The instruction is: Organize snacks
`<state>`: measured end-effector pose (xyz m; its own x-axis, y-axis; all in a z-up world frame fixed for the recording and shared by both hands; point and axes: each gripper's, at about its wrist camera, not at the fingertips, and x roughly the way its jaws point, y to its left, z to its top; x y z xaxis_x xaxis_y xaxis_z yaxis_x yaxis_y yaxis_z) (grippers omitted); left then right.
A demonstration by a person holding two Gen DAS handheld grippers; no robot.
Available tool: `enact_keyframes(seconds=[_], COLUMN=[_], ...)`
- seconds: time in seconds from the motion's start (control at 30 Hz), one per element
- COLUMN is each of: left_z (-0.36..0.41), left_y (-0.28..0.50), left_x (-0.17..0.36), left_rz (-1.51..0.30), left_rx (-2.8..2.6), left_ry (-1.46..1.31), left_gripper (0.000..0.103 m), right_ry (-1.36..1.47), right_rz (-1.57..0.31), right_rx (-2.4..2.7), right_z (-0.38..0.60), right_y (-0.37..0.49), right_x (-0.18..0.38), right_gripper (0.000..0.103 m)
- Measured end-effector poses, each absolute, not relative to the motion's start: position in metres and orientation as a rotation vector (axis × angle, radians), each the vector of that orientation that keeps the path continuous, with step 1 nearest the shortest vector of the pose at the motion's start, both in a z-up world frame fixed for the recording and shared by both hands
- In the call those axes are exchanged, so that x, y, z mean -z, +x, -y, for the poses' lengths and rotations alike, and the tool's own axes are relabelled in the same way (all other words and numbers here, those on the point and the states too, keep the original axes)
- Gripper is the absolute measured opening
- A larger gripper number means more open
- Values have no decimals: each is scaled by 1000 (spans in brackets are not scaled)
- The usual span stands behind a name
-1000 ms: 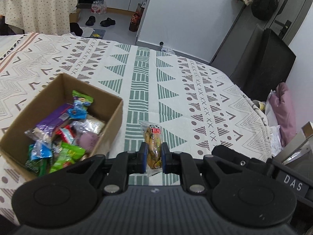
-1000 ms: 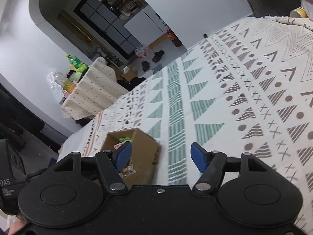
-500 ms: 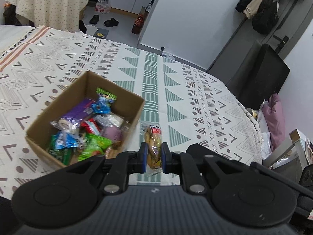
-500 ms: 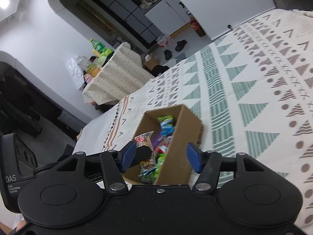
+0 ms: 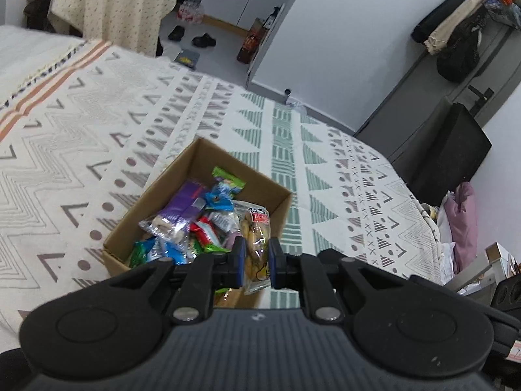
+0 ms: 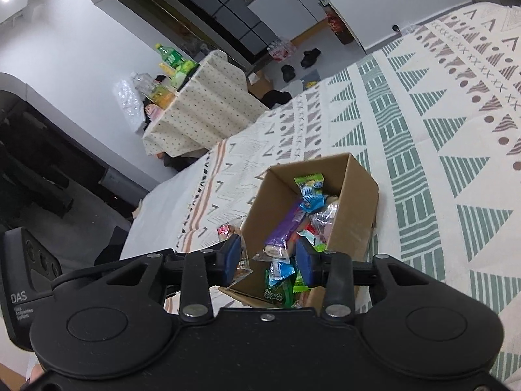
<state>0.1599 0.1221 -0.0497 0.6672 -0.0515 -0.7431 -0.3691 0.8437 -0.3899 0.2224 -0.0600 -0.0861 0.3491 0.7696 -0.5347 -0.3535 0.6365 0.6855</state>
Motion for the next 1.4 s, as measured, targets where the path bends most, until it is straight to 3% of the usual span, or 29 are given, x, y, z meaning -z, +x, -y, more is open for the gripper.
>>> enact_keyframes(seconds=[0.17,0.4,0.47,0.53,0.6,0.73,0.9,0.97,1.2,1.4], left_z=[-140,-150,-150,-149,-147,-139,-125,-119,-97,-82], left_y=[163,154,151,151,151,149,143,140,129,118], left_x=[63,56,53,50,48,41,32,28,18,10], left_rz=[-877,-871,-871,-873,-876,-892,-902,-900,-890,-893], left_rx=[-225,-263,-264,-256,-251,-261,-253,-240,-221,-189], left_ry=[-608,-572,-560,-550,-541,-515,-478,-470,-422,-379], left_gripper=[24,68,75,78,80,83,88,89,103,103], right_ry=[501,514,510,505,508,502,473,471,464,429], right_rz=[-978,-978,-968,-958,-945,-930,-886,-866,-853,-842], right_rx=[-746,-703,-686,-667,-648,-613,-561,-547,-489,-456], right_z=[57,67,73,80,89,105,126,135,159,171], right_y=[220,215,212,209,206,199,188,183,172,158], right_x=[89,87,85,82,78,71,61,57,49,43], right_gripper=[39,40,40,42,54,63,95,103,103,103])
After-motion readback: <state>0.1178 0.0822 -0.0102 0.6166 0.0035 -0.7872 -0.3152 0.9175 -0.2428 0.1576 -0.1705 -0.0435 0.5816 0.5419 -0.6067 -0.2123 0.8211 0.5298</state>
